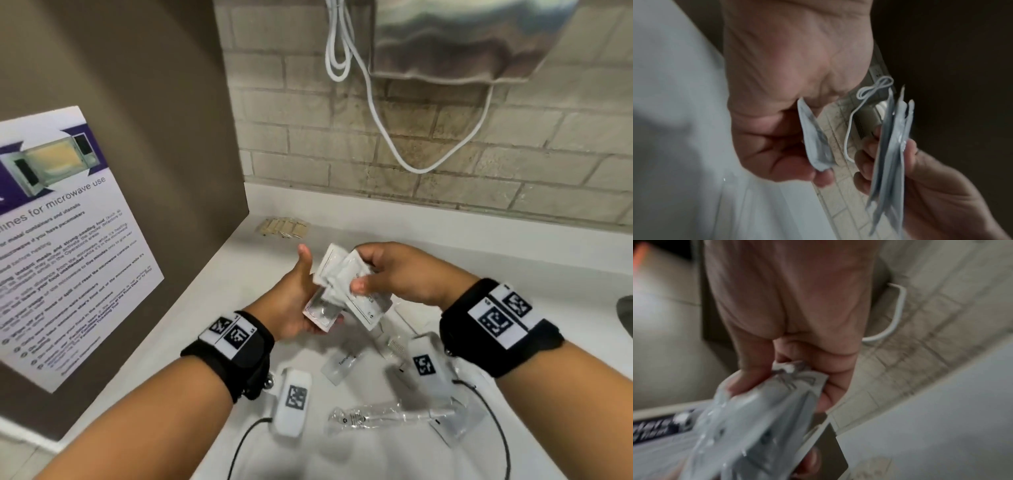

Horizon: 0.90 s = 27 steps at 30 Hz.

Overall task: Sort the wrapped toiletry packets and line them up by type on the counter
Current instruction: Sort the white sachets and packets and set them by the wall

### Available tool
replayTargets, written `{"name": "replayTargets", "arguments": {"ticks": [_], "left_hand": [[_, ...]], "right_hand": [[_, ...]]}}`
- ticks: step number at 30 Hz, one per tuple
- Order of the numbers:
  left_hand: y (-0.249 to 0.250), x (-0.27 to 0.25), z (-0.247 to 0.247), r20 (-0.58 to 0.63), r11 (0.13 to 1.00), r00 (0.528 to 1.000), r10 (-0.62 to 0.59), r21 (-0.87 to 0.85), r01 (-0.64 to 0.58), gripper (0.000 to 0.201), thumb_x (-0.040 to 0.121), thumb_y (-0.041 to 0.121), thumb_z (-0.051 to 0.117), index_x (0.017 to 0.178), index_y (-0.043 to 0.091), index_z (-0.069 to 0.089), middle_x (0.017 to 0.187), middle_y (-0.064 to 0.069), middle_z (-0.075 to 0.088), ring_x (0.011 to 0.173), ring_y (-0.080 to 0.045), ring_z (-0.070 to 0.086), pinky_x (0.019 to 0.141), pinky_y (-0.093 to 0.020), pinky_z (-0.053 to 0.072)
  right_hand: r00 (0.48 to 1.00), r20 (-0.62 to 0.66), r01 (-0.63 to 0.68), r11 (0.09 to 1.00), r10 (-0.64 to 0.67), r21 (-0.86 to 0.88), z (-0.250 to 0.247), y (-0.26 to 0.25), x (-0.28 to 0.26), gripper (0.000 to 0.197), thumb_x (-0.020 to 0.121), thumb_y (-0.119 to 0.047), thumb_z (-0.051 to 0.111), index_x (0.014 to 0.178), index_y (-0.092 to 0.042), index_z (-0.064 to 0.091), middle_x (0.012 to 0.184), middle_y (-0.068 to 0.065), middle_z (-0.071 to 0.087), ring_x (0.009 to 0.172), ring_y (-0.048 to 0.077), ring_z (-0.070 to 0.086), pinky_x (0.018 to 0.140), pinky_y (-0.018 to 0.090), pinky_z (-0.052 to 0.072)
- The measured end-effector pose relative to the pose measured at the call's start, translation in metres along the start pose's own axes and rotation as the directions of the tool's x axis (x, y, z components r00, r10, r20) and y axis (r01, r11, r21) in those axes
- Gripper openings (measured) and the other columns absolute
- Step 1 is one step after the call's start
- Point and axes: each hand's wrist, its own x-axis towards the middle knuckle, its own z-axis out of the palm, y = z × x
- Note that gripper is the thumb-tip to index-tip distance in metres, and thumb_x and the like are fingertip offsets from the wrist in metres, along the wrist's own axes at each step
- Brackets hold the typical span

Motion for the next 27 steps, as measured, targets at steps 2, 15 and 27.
{"name": "replayTargets", "arguments": {"ticks": [2,15,27], "left_hand": [[0.01,-0.003,0.004,0.044,0.99,0.995,-0.094,0.106,0.089,0.101,0.071,0.087,0.004,0.089,0.017,0.074,0.082,-0.011,0.069,0.068,-0.024,0.064,0.07,-0.033,0.049],[-0.003,0.008,0.012,-0.042,0.972,0.973,0.228,-0.045,-0.23,0.05,0.087,0.053,0.055,0.119,0.015,0.062,0.1,-0.013,0.068,0.089,-0.025,0.065,0.082,-0.04,0.051],[-0.003,0.004,0.026,-0.139,0.983,0.99,0.037,-0.173,-0.061,0.02,0.092,0.007,0.043,0.096,0.006,0.062,0.068,-0.011,0.067,0.059,-0.022,0.067,0.053,-0.027,0.055]], "right_hand": [[0.996,0.086,0.029,0.869,0.016,-0.494,0.002,-0.012,0.005,0.01,0.084,-0.013,0.069,0.091,-0.015,0.062,0.094,-0.01,0.054,0.086,0.007,0.058,0.078,0.028,0.048],[0.958,-0.218,-0.048,0.854,0.186,0.518,0.036,0.028,0.015,0.027,0.093,-0.012,0.055,0.12,-0.013,0.048,0.11,0.018,0.065,0.096,0.036,0.064,0.078,0.053,0.052],[0.998,0.046,-0.007,0.742,0.05,-0.671,0.03,0.001,-0.001,0.137,0.058,-0.056,0.082,0.142,-0.046,-0.025,0.16,-0.005,-0.014,0.147,0.015,-0.014,0.12,0.044,0.0]]}}
